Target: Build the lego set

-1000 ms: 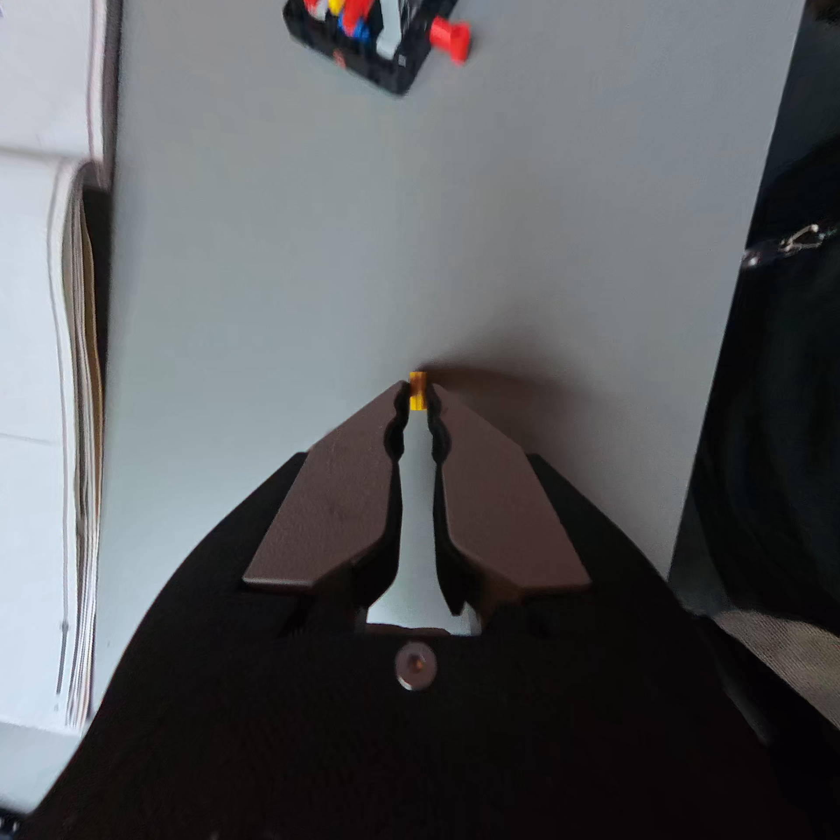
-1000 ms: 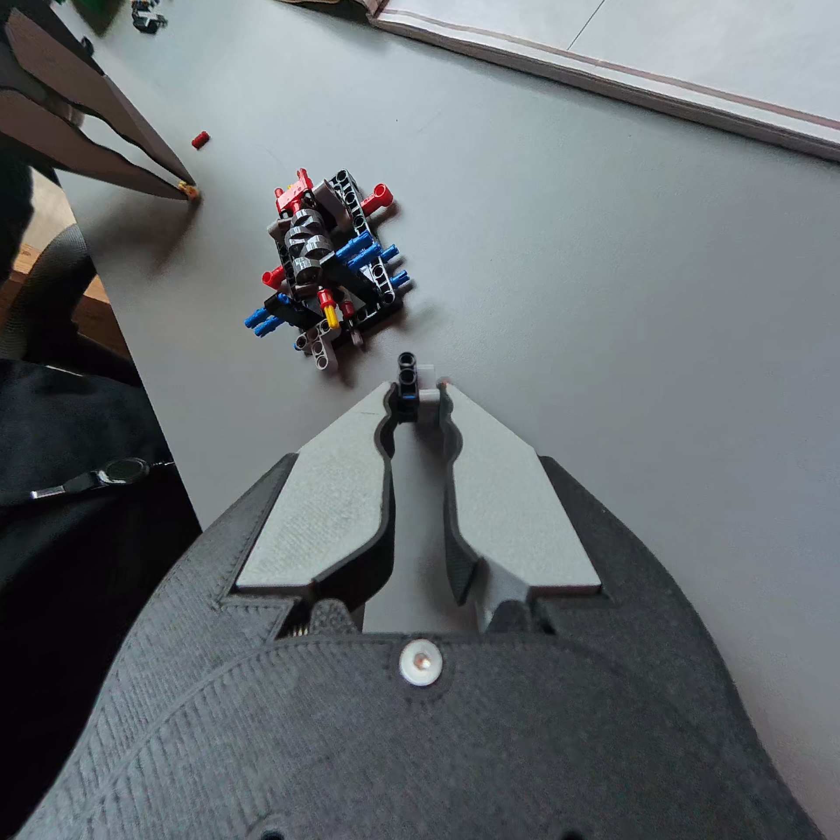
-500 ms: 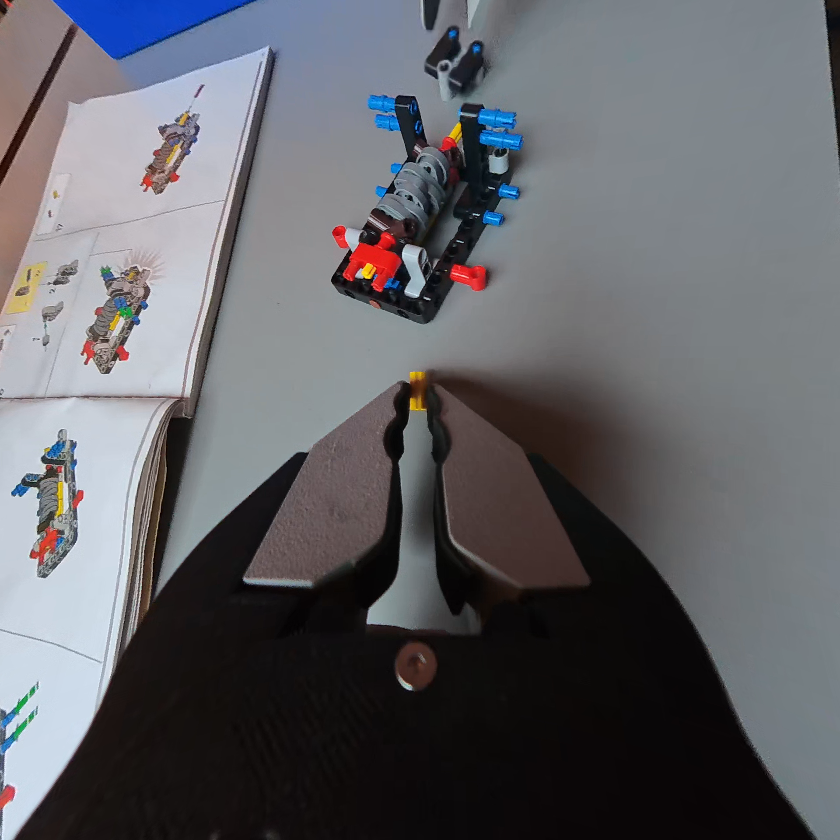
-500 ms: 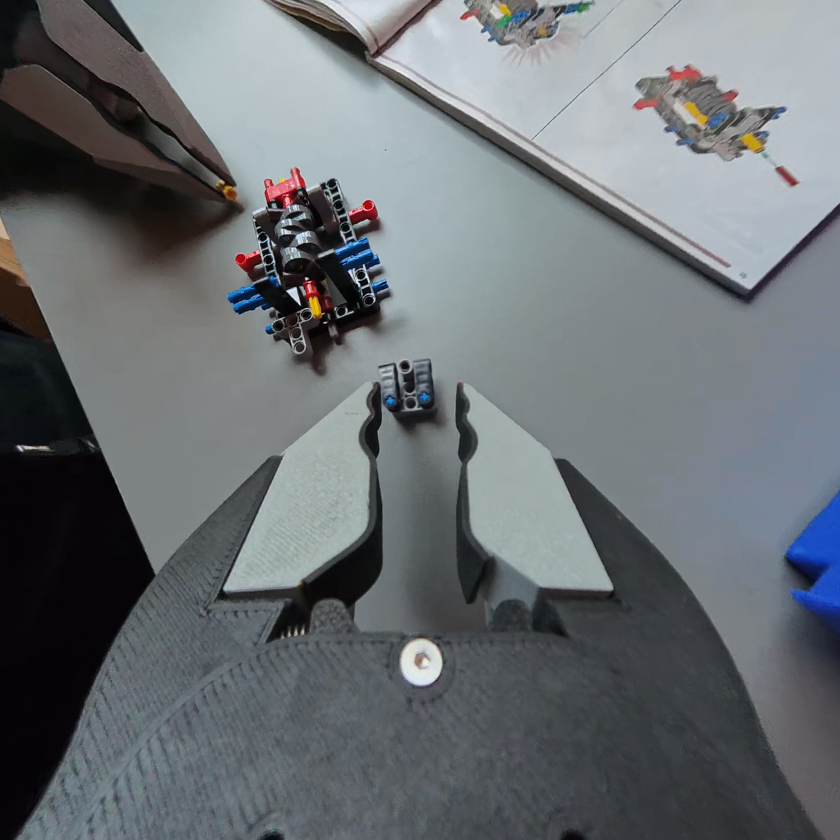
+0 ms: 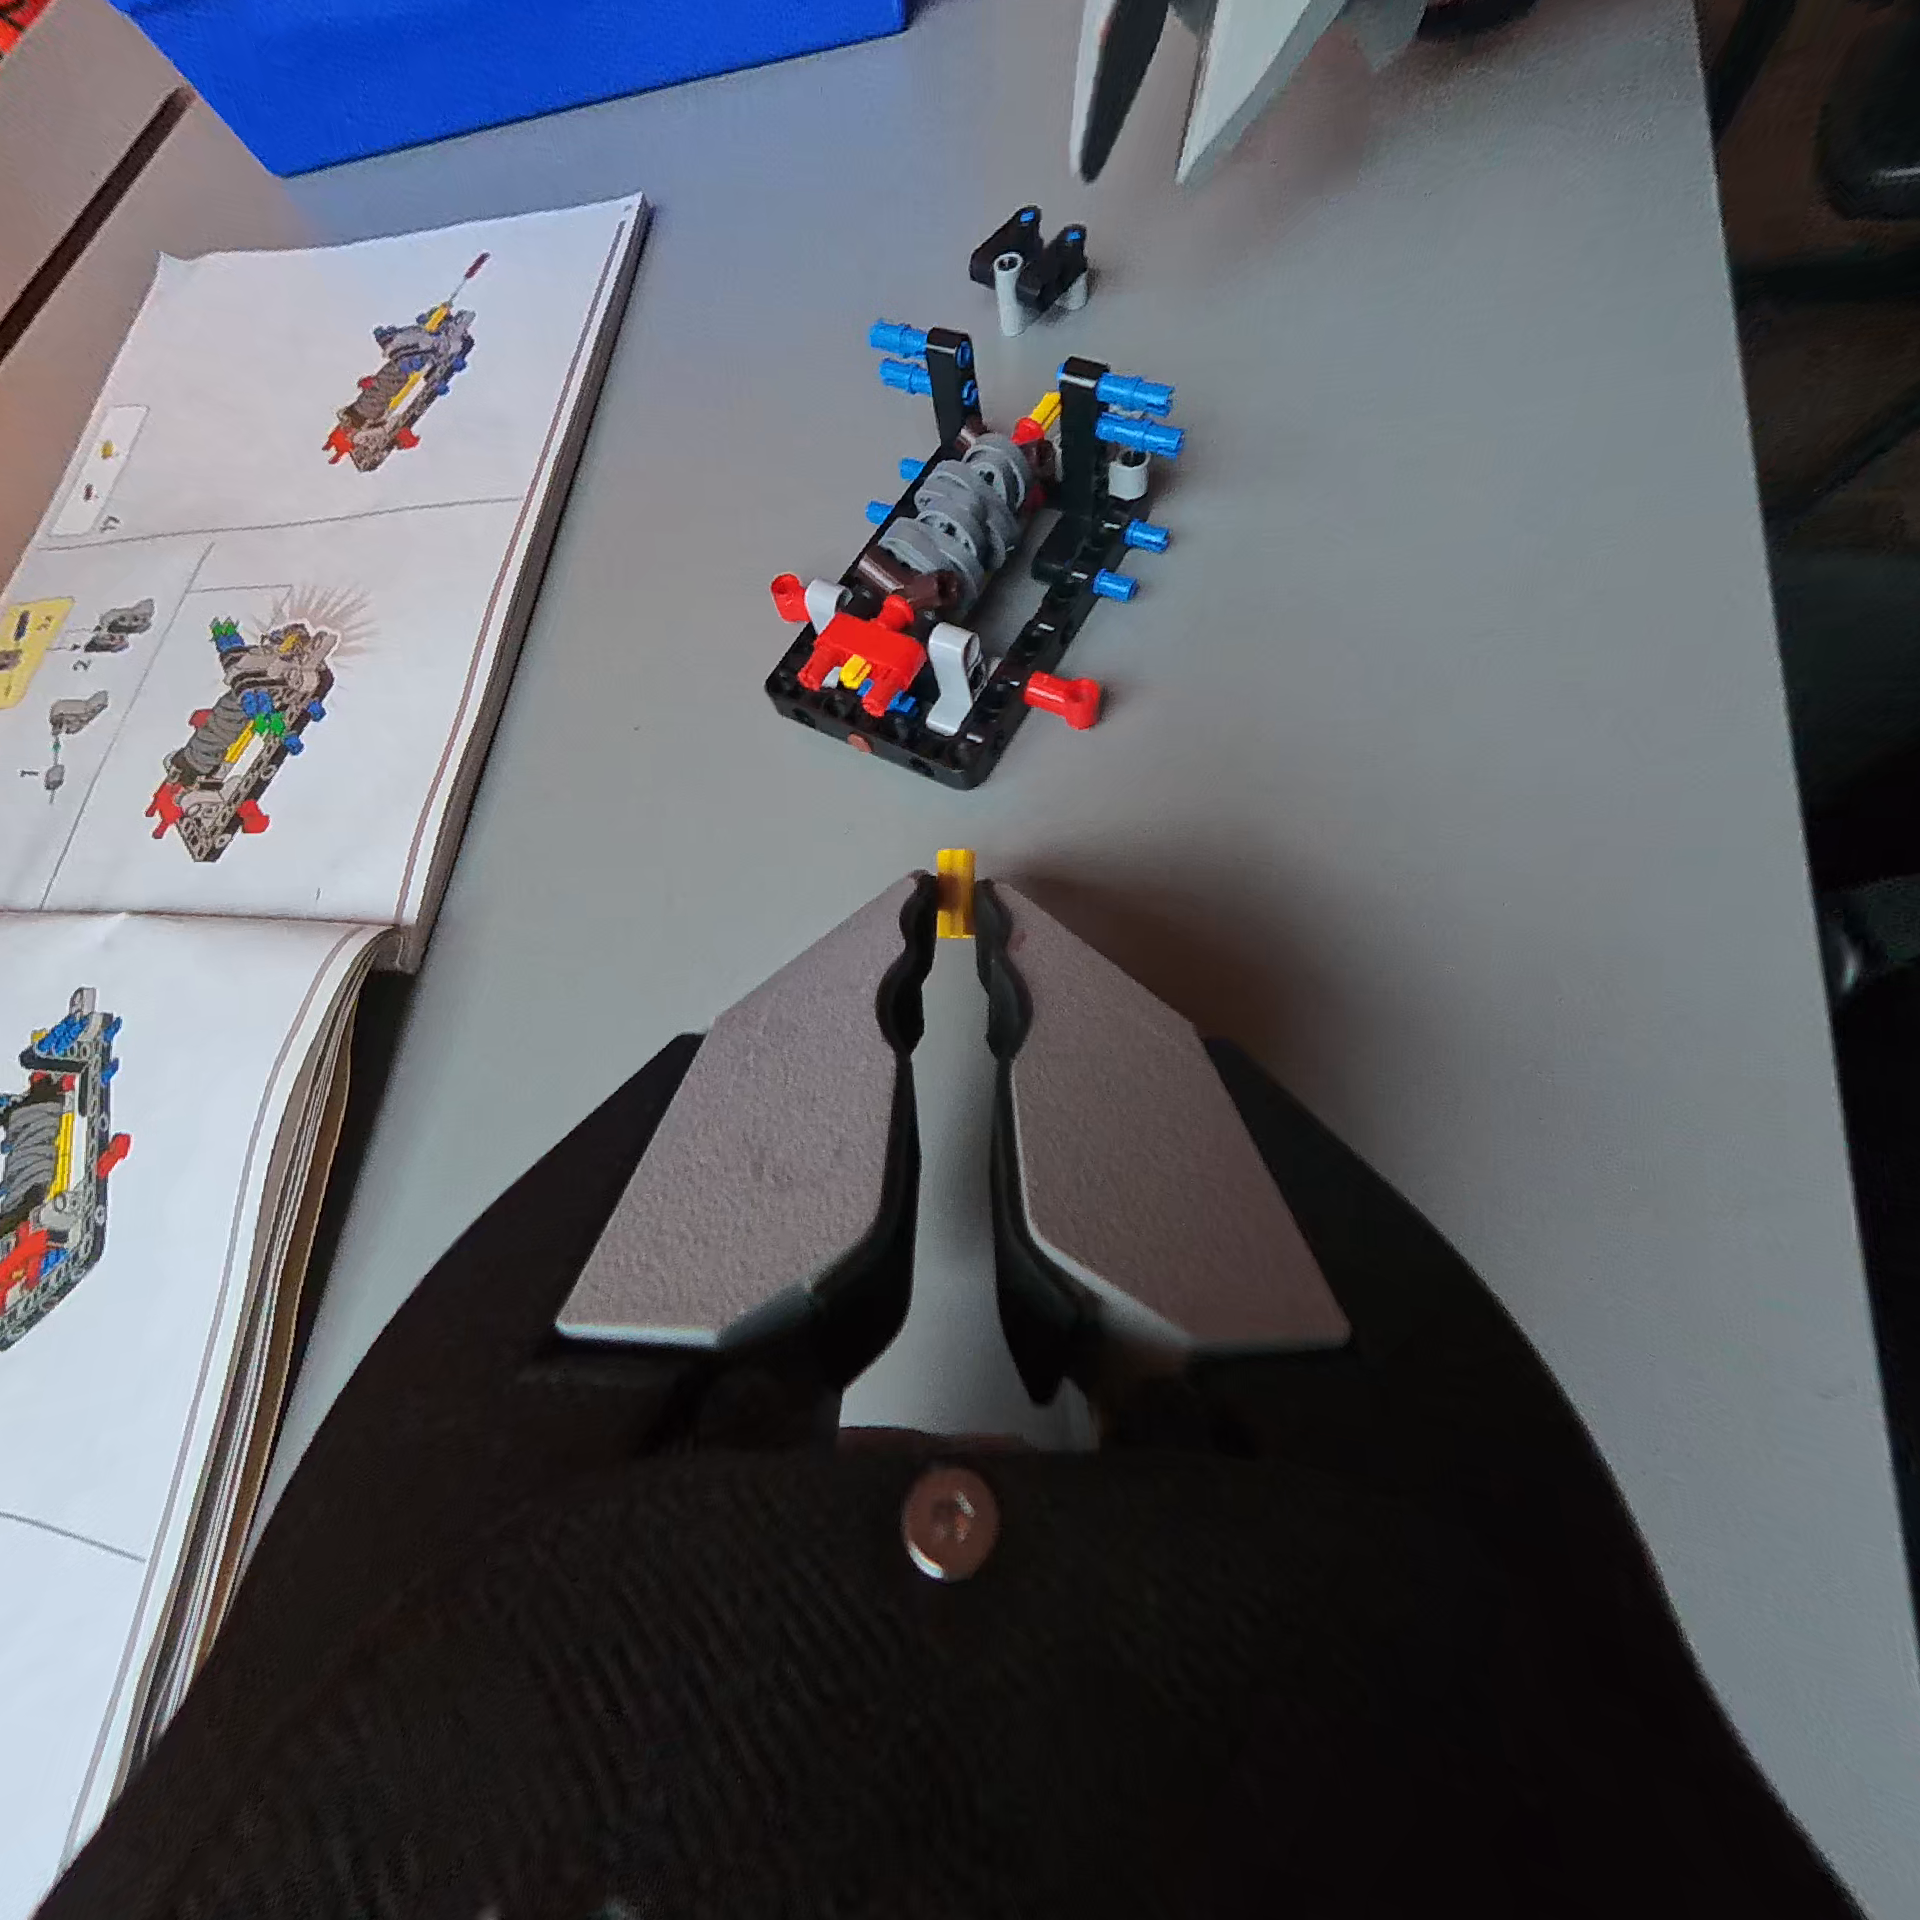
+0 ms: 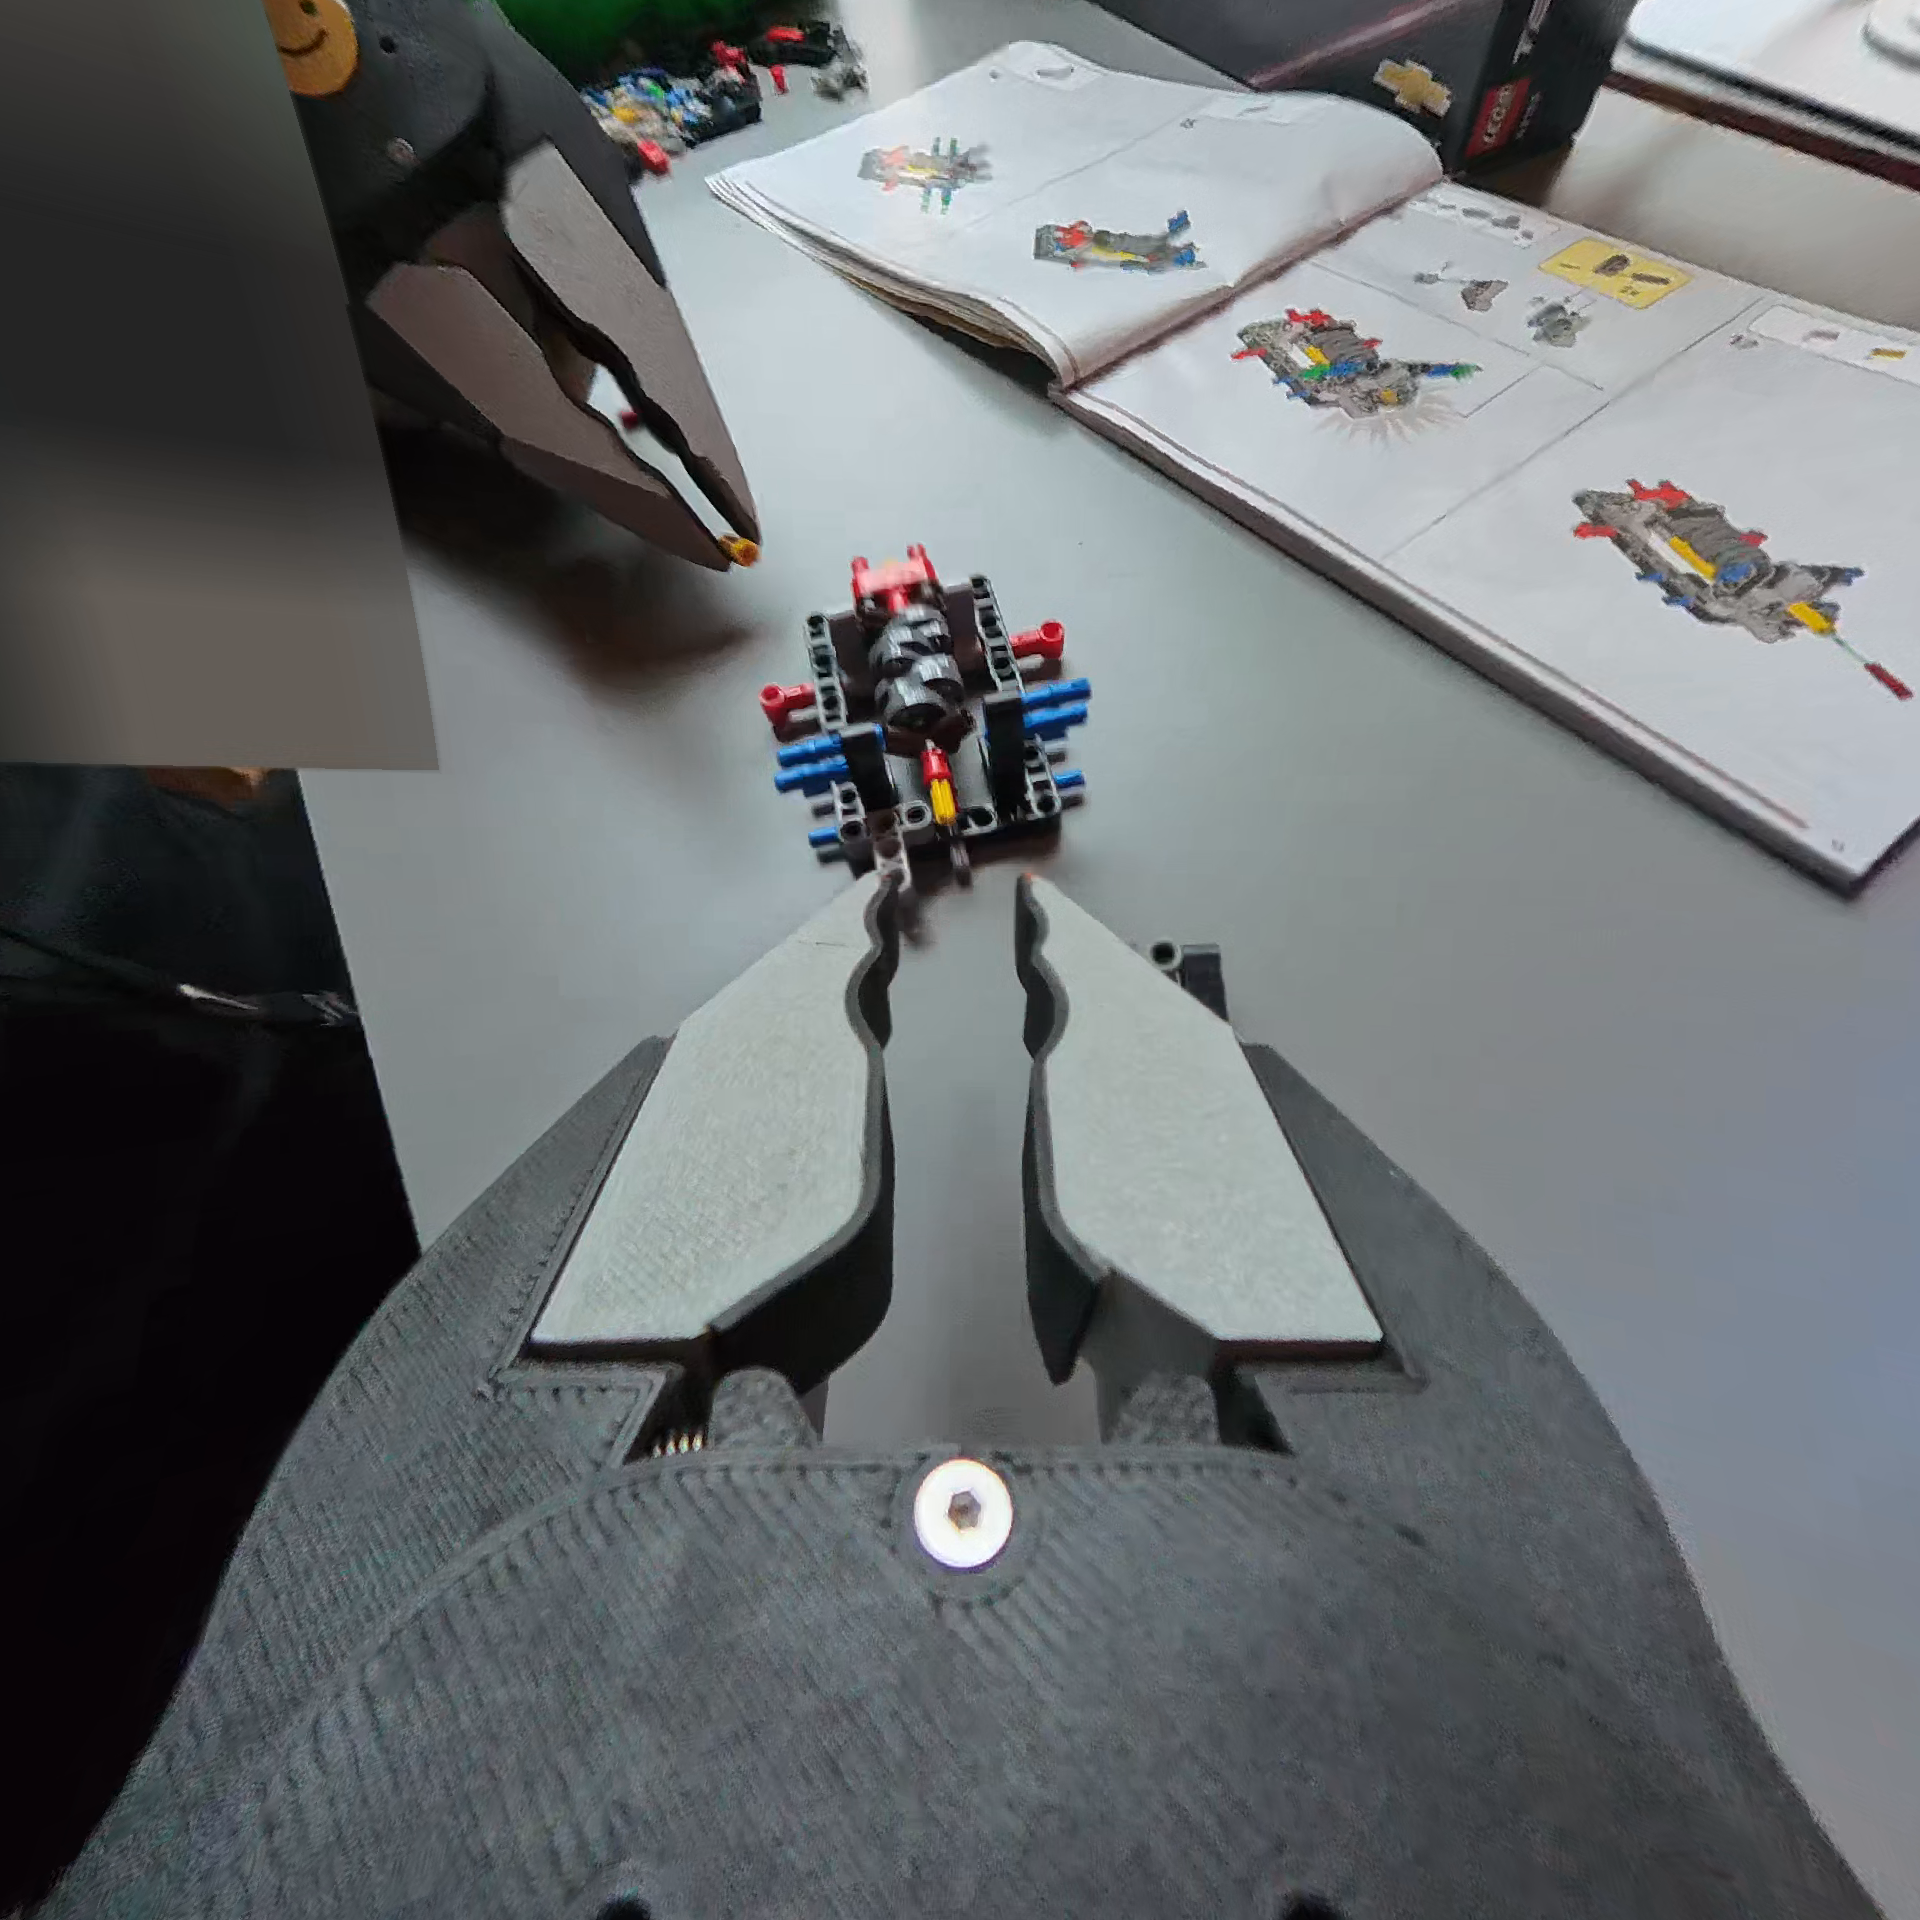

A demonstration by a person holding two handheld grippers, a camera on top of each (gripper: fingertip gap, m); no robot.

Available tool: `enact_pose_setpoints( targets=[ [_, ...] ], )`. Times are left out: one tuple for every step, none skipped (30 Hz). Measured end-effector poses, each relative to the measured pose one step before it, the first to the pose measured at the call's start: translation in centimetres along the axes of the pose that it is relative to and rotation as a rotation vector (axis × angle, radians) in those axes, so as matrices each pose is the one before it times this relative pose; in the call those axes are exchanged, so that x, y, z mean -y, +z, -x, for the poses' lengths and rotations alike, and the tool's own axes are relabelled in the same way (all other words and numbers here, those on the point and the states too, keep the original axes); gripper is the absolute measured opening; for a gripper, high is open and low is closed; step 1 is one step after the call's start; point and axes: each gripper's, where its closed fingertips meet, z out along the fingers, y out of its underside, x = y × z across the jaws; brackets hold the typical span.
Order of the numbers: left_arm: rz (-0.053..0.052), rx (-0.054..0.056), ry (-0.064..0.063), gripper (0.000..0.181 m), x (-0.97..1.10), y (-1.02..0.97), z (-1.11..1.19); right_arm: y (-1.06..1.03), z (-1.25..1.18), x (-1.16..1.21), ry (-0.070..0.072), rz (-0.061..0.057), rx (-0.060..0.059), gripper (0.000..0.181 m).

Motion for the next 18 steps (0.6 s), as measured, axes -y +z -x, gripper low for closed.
enact_pose_setpoints(
  targets=[
    [0.0027,0.0092,0.0170,0.005,0.049,0.096,-0.125,0.047,-0.291,-0.690,-0.0007,0.0241,-0.0250,0.018],
    [0.0061,0.0120,0.0191,0.005,-0.016,0.104,-0.063,-0.028,-0.345,-0.636,-0.0134,0.0216,-0.0217,0.018],
    [0.0057,0.0078,0.0154,0.005,-0.021,0.106,-0.036,-0.152,-0.564,-0.521,-0.0163,0.0188,-0.0291,0.017],
    [0.0095,-0.0026,0.0098,0.005,-0.095,0.133,-0.123,-0.287,-0.771,-0.398,-0.0096,0.0131,-0.0377,0.017],
    [0.0170,-0.0076,0.0040,0.005,-0.194,0.167,-0.130,-0.376,-0.778,-0.203,0.0006,0.0010,-0.0323,0.021],
    [0.0192,0.0042,0.0008,0.005,-0.223,0.152,0.028,-0.389,-0.699,-0.046,0.0137,-0.0078,-0.0211,0.027],
    [0.0134,0.0123,0.0035,0.005,-0.153,0.091,0.098,-0.299,-0.450,-0.017,0.0251,-0.0064,-0.0011,0.035],
    [0.0107,0.0048,0.0088,0.005,-0.135,0.015,-0.032,-0.187,-0.159,-0.021,0.0275,-0.0007,0.0170,0.040],
    [0.0146,-0.0021,0.0101,0.005,-0.247,-0.021,-0.088,-0.079,-0.155,0.028,0.0177,-0.0015,0.0096,0.042],
    [-0.0003,-0.0046,0.0018,0.005,-0.063,-0.128,-0.054,0.067,-0.255,0.038,0.0030,-0.0012,-0.0050,0.045],
    [0.0075,-0.0115,-0.0015,0.005,-0.156,-0.159,-0.040,0.200,-0.144,-0.036,-0.0063,0.0082,-0.0037,0.047],
    [0.0070,-0.0126,-0.0095,0.005,-0.164,-0.133,0.035,0.313,-0.008,-0.043,-0.0112,0.0152,0.0000,0.047],
    [-0.0005,-0.0260,-0.0232,0.005,-0.076,-0.088,-0.094,0.399,-0.016,-0.013,-0.0152,0.0162,-0.0044,0.047],
    [-0.0014,-0.0383,-0.0377,0.005,-0.045,-0.060,-0.175,0.439,-0.053,-0.029,-0.0170,0.0185,-0.0094,0.047],
    [-0.0038,-0.0278,-0.0434,0.006,-0.043,-0.017,-0.007,0.453,-0.066,-0.105,-0.0161,0.0221,-0.0094,0.047],
    [-0.0116,-0.0160,-0.0374,0.010,-0.007,-0.001,0.127,0.444,0.026,-0.206,-0.0146,0.0252,-0.0034,0.046],
    [-0.0065,-0.0148,-0.0268,0.016,-0.064,-0.049,0.107,0.389,0.038,-0.290,-0.0122,0.0263,-0.0022,0.043],
    [0.0020,-0.0115,-0.0183,0.020,-0.108,-0.084,0.093,0.333,-0.078,-0.351,-0.0090,0.0253,-0.0092,0.037]
  ],
)
